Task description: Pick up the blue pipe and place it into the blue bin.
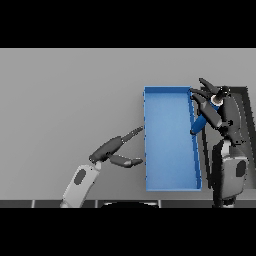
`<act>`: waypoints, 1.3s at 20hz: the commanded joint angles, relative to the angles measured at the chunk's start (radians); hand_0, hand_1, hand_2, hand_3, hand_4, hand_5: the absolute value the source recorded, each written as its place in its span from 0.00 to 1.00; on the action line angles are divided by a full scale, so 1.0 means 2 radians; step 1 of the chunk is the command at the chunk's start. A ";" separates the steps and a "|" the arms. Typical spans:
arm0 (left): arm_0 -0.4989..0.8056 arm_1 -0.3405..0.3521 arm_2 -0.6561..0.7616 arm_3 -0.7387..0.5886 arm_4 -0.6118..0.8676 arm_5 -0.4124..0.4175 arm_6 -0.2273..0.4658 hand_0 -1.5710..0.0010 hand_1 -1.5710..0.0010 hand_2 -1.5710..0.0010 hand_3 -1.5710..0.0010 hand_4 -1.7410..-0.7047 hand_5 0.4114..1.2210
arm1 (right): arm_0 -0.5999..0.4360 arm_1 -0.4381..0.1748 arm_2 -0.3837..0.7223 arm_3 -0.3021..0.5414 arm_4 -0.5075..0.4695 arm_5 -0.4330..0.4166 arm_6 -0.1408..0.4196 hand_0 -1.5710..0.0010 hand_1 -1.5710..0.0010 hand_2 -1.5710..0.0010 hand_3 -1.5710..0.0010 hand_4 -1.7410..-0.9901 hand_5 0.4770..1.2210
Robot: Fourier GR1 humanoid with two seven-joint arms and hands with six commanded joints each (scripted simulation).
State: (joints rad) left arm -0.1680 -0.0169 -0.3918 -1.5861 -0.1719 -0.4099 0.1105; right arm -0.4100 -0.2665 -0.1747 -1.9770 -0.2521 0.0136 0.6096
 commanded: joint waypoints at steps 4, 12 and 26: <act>-0.004 -0.004 -0.004 0.007 -0.007 0.004 -0.010 1.00 1.00 1.00 1.00 0.78 0.06 | 0.082 -0.027 0.028 0.003 0.003 -0.039 0.000 0.00 0.00 0.00 0.00 0.32 1.00; 0.000 0.003 -0.004 -0.006 -0.009 0.008 -0.020 1.00 1.00 1.00 1.00 0.79 0.08 | 0.181 -0.093 0.127 0.037 -0.047 -0.189 0.000 0.00 0.00 0.00 0.00 0.32 1.00; 0.001 0.002 -0.007 0.000 -0.016 0.011 -0.020 1.00 1.00 1.00 1.00 0.79 0.10 | 0.139 -0.263 0.308 0.103 -0.228 -0.323 0.000 0.72 0.73 0.74 0.92 0.58 0.79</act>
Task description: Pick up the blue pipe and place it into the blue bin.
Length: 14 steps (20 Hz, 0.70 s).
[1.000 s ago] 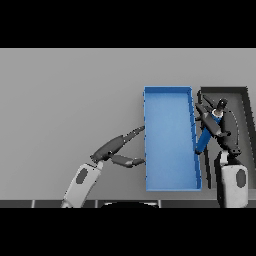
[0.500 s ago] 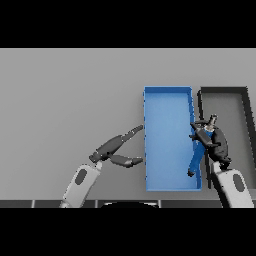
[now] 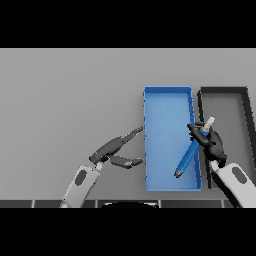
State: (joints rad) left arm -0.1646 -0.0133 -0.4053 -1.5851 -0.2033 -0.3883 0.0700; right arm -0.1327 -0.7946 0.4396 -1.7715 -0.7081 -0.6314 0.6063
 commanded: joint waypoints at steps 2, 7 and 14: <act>-0.004 -0.002 0.001 0.007 -0.004 0.004 -0.002 1.00 1.00 1.00 1.00 0.79 0.10 | -0.034 -0.050 0.061 0.006 0.011 0.000 0.002 0.82 0.83 0.84 0.95 0.65 0.65; 0.000 -0.001 0.001 0.001 -0.001 0.004 -0.006 1.00 1.00 1.00 1.00 0.78 0.11 | -0.076 -0.096 0.130 0.019 -0.010 0.030 0.001 0.94 0.94 0.95 0.98 0.75 0.42; 0.002 -0.002 -0.001 -0.003 0.000 0.003 -0.004 1.00 1.00 1.00 1.00 0.78 0.10 | -0.093 -0.110 0.164 0.014 -0.012 0.040 -0.002 0.99 0.99 0.99 1.00 0.87 0.32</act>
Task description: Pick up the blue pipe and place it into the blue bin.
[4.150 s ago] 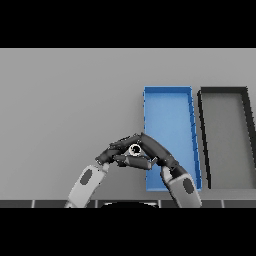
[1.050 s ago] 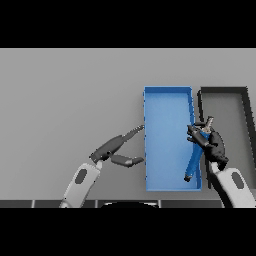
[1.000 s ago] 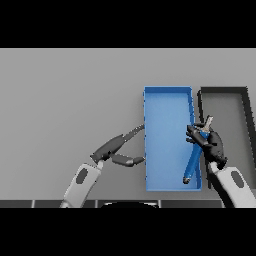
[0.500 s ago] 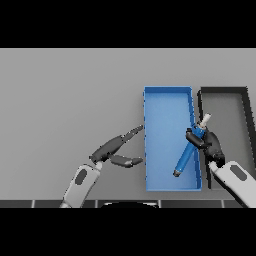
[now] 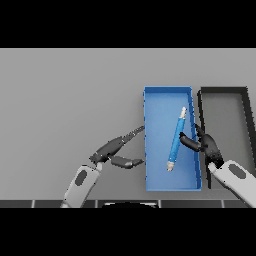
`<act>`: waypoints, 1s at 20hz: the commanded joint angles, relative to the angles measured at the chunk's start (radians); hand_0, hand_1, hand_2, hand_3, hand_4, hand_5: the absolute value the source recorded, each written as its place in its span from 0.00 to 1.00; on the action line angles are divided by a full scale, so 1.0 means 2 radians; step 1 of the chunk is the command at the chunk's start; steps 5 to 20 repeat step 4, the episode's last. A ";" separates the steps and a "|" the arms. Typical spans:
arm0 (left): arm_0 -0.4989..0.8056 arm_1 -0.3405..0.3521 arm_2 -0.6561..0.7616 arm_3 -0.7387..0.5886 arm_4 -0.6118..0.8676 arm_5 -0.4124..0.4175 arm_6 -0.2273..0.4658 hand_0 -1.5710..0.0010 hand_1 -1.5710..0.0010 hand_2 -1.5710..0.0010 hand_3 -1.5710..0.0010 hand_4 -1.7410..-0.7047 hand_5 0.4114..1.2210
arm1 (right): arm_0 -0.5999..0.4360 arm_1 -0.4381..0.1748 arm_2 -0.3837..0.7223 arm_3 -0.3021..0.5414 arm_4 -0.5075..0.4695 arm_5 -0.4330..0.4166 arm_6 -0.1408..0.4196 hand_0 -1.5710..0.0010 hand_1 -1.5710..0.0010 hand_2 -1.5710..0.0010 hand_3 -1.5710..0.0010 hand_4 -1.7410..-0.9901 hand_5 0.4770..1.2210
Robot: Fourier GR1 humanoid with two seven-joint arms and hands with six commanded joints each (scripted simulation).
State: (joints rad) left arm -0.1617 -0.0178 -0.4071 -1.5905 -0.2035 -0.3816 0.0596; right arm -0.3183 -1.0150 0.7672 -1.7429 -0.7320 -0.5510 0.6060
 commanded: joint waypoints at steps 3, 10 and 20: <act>-0.001 0.006 0.006 -0.020 0.011 -0.005 0.021 1.00 1.00 1.00 1.00 0.78 0.11 | -0.003 0.001 0.007 0.004 -0.001 0.006 0.002 0.99 0.99 0.99 1.00 0.87 0.32; -0.002 0.008 0.007 -0.027 0.015 -0.008 0.026 1.00 1.00 1.00 1.00 0.78 0.10 | -0.002 0.008 0.008 0.008 0.000 0.005 -0.003 0.99 0.99 0.99 1.00 0.87 0.32; -0.002 0.008 0.007 -0.027 0.015 -0.008 0.026 1.00 1.00 1.00 1.00 0.78 0.10 | -0.002 0.008 0.008 0.008 0.000 0.005 -0.003 0.99 0.99 0.99 1.00 0.87 0.32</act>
